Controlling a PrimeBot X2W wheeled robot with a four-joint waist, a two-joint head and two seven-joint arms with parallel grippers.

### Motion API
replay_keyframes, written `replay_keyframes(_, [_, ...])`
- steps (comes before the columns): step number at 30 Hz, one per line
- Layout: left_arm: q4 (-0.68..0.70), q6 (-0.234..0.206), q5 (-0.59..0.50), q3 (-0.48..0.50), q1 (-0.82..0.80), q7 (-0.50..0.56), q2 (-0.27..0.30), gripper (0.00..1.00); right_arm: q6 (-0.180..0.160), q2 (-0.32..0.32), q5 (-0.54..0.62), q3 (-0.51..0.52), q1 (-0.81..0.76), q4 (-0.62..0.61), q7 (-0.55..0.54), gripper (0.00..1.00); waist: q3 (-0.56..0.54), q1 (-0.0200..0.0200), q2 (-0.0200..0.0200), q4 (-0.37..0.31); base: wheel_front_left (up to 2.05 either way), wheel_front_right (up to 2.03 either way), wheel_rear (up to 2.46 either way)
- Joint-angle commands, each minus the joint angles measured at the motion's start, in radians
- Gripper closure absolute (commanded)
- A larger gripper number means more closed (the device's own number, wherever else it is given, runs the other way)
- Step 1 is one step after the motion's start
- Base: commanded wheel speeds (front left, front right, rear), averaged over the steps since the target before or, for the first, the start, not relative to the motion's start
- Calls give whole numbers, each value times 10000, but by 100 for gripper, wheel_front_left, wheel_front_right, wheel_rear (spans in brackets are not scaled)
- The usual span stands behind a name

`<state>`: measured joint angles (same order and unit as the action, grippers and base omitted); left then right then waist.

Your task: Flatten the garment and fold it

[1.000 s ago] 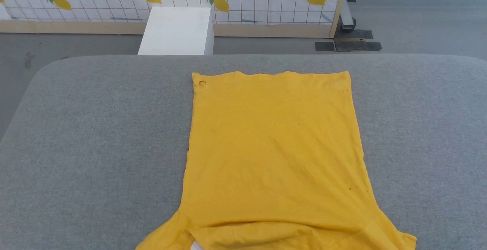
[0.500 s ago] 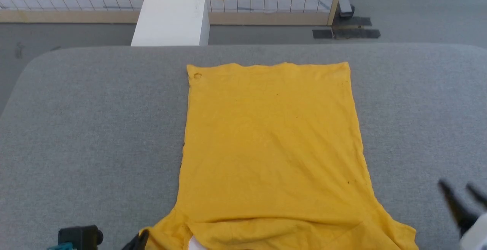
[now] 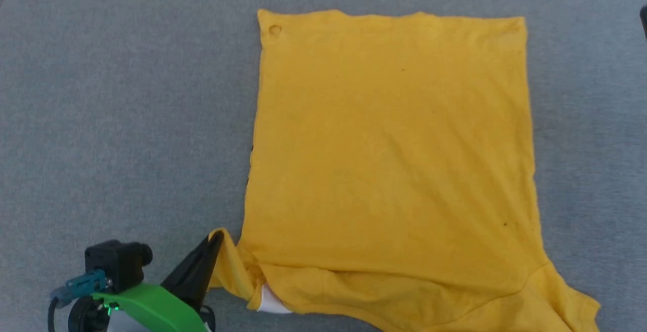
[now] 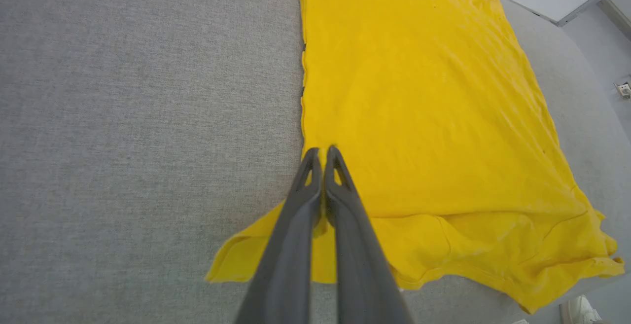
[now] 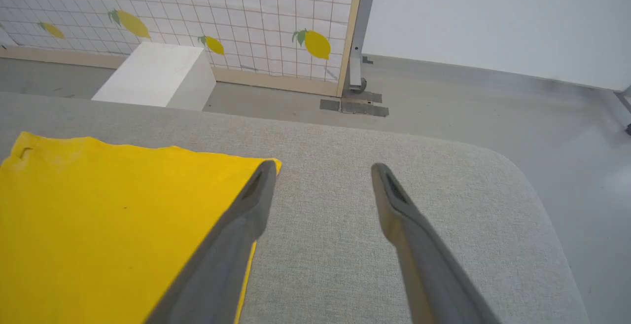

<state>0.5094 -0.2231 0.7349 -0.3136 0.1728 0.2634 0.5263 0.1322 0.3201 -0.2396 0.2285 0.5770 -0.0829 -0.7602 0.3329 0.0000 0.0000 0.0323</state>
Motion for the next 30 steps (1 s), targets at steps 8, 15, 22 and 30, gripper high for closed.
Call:
replay_keyframes(8, [-312,305,-438,-354,-1298,-112,-278,100,-15,-251,1205,25,1903,2027,57,0,2386,0,0,1562,0,0,0])
replay_keyframes(15, [-502,324,-852,-603,-1808,-110,-328,100,-15,-273,1728,324,2404,2963,152,0,2891,0,0,1951,0,0,0])
replay_keyframes(22, [-696,305,-926,-692,-1929,-181,-420,100,-15,-695,2238,675,2559,3562,25,100,2934,0,0,1827,0,0,0])
replay_keyframes(30, [-820,270,-925,-614,-1832,-225,-309,100,-15,-540,1666,863,2135,3264,753,100,1995,0,0,1205,0,0,0])
